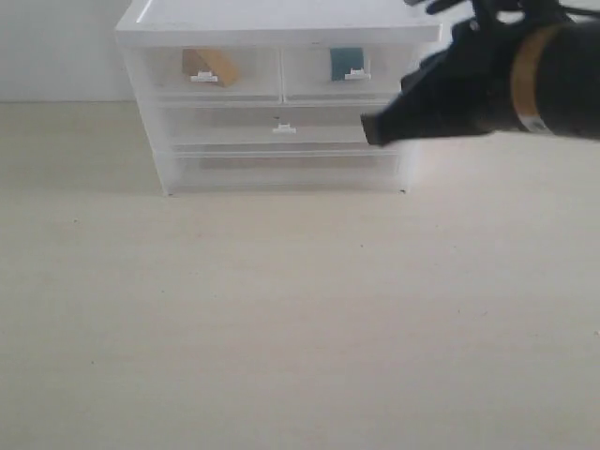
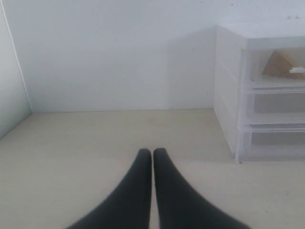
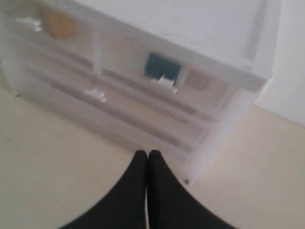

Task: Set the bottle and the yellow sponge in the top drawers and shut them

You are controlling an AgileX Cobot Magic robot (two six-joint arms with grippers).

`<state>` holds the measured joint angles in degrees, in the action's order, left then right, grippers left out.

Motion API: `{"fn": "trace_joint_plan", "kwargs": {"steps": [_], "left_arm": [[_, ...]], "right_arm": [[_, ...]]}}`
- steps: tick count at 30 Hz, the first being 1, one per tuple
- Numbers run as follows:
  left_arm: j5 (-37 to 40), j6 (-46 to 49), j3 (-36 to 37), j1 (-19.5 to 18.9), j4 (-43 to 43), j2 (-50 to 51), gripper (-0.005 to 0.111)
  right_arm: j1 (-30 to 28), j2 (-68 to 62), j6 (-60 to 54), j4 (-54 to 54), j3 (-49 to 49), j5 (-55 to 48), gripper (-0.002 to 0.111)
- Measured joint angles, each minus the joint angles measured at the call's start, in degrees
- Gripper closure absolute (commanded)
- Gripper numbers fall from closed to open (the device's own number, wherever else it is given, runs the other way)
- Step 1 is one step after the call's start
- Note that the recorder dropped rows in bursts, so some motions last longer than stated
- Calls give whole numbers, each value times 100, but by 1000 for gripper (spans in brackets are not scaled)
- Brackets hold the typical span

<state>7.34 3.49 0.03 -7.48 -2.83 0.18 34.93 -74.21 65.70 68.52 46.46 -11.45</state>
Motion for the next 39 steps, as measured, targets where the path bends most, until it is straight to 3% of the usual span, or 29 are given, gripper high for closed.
{"fn": "trace_joint_plan", "kwargs": {"steps": [6,8,12,15,19,28,35,39], "left_arm": [[0,0,0,0,0,0,103],[0,0,0,0,0,0,103],[0,0,0,0,0,0,103],[0,0,0,0,0,0,103],[0,0,0,0,0,0,103],[0,0,0,0,0,0,103],[0,0,0,0,0,0,103],[0,0,0,0,0,0,103]], "right_arm": [[0,1852,131,-352,-1797,738,109],[0,2513,-834,-1514,-2304,872,109],[26,3925,-4131,-4995,-3397,1219,109],[41,4815,-5349,-6257,-4064,1249,109],[41,5790,-5820,-6711,-4595,1145,109],[-66,6781,-5908,-6804,-4615,1045,109],[-1928,7247,-5494,-6804,-4639,989,109],[-2471,7335,-5459,-6804,-4646,601,109]]}}
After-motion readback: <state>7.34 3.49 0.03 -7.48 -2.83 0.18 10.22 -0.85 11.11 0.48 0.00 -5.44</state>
